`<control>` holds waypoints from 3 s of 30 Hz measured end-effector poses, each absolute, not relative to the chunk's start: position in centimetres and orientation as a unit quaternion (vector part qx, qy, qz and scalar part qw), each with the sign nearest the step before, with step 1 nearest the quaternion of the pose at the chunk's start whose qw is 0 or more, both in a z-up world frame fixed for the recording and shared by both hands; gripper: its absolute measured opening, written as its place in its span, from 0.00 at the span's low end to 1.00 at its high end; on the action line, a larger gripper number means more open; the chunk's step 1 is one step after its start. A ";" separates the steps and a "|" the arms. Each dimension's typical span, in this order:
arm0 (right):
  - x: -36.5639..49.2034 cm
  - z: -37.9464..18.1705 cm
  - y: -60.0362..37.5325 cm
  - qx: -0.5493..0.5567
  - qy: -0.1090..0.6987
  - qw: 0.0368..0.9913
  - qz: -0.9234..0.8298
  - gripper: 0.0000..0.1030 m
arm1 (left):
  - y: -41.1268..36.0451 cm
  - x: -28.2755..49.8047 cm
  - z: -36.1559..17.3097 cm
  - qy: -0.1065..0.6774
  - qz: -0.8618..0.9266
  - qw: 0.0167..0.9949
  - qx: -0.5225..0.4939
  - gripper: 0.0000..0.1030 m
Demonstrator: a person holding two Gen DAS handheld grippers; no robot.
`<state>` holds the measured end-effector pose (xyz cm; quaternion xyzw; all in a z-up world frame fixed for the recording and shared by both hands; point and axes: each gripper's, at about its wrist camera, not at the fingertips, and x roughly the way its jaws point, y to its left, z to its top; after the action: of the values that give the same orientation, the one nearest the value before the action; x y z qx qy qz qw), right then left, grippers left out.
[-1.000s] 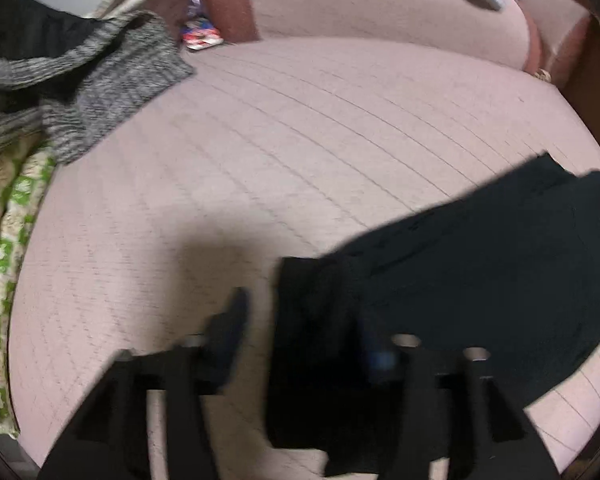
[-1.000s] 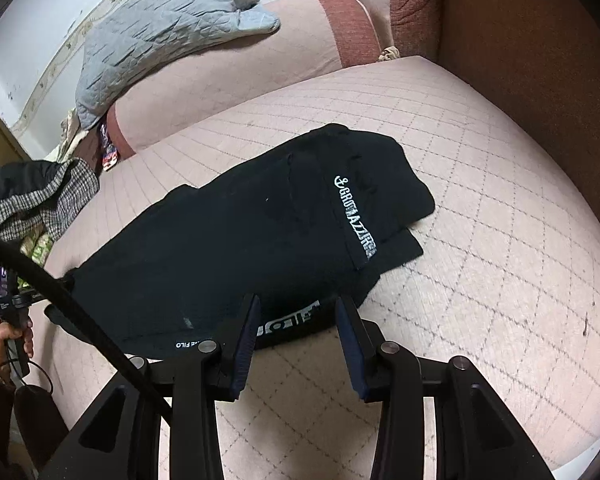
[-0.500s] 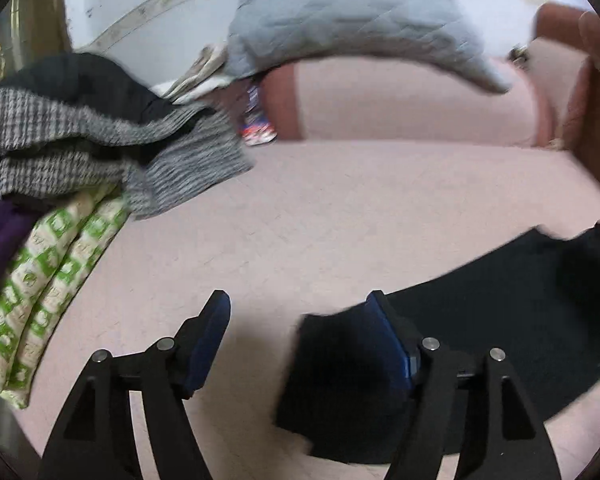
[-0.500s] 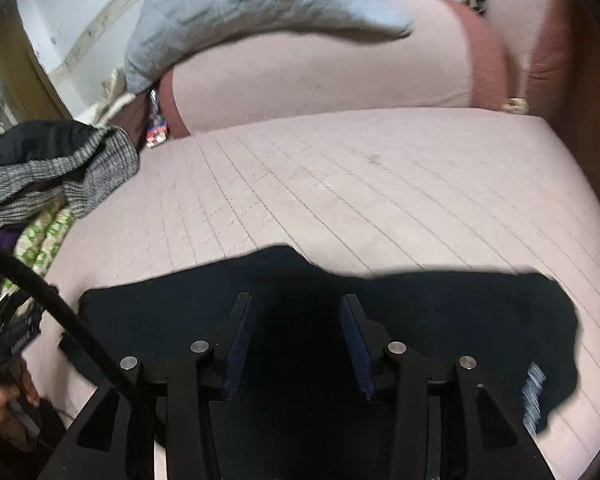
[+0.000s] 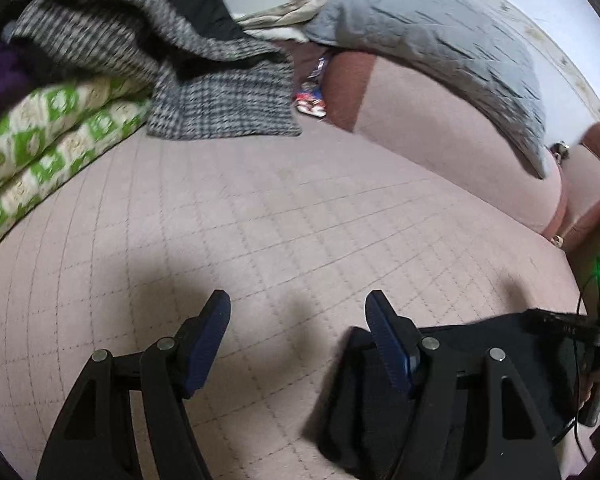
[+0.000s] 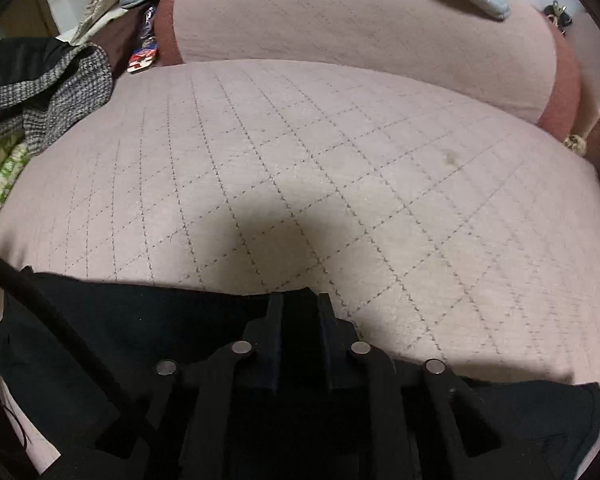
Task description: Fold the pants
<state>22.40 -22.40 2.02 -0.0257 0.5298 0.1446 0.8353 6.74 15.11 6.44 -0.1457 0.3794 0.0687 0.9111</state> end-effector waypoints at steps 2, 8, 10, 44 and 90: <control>22.6 2.5 -22.4 -0.034 0.525 0.839 0.135 0.11 | 15.2 6.8 6.6 0.375 0.062 0.913 -0.150 0.67; 25.4 2.6 -21.5 -0.029 0.526 0.844 0.102 0.09 | 16.2 6.9 6.7 0.372 0.062 0.910 -0.172 0.67; 26.4 1.8 -20.4 -0.047 0.529 0.843 0.087 0.04 | 16.7 6.9 6.6 0.373 0.065 0.907 -0.186 0.67; 2.7 5.4 -46.5 0.253 0.441 0.847 -0.155 0.39 | 11.9 5.0 5.4 0.445 -0.036 0.886 -0.125 0.38; 11.5 4.5 -38.4 0.265 0.465 0.843 -0.049 0.42 | 12.1 4.9 5.3 0.426 -0.087 0.871 -0.230 0.60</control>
<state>11.48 -38.41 4.48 0.2655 0.4650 -0.0494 0.8431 4.93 12.06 5.33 -0.2299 0.4258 -0.0873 0.8708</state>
